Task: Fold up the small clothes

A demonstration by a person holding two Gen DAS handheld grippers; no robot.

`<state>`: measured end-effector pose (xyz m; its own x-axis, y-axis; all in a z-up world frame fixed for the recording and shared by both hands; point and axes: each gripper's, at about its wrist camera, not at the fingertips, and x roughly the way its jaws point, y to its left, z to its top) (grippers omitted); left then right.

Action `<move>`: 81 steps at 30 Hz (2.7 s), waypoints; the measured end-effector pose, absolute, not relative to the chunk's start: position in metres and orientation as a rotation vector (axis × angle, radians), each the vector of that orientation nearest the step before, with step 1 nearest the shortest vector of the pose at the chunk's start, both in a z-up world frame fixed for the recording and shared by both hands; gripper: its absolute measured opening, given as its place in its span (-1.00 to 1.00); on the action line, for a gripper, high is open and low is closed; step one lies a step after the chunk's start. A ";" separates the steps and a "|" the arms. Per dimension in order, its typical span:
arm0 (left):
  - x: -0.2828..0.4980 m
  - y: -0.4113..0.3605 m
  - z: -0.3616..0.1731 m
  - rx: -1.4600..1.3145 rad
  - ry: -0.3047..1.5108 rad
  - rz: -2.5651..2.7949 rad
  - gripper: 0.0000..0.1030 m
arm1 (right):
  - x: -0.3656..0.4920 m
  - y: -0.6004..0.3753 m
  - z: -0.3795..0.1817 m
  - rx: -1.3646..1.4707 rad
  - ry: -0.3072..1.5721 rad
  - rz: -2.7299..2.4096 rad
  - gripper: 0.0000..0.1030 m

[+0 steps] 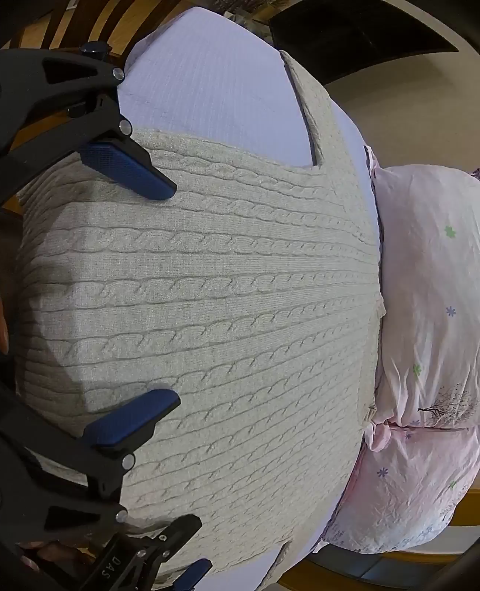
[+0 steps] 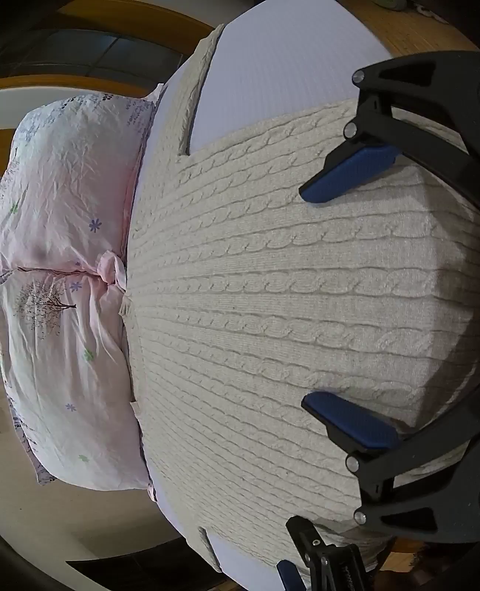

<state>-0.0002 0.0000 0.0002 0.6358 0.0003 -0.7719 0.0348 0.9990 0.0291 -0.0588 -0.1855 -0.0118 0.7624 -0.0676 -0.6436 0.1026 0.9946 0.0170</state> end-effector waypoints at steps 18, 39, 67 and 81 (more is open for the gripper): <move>0.000 0.000 0.000 0.043 0.878 -0.020 0.97 | -0.060 -0.186 -0.011 0.052 0.694 -0.093 0.97; 0.000 0.000 0.001 0.043 0.871 -0.019 0.97 | -0.060 -0.186 -0.010 0.051 0.687 -0.092 0.97; -0.001 0.002 0.004 0.045 0.857 -0.020 0.97 | -0.060 -0.187 -0.009 0.052 0.697 -0.092 0.97; -0.003 0.000 0.003 0.046 0.860 -0.019 0.97 | -0.059 -0.186 -0.011 0.051 0.709 -0.097 0.97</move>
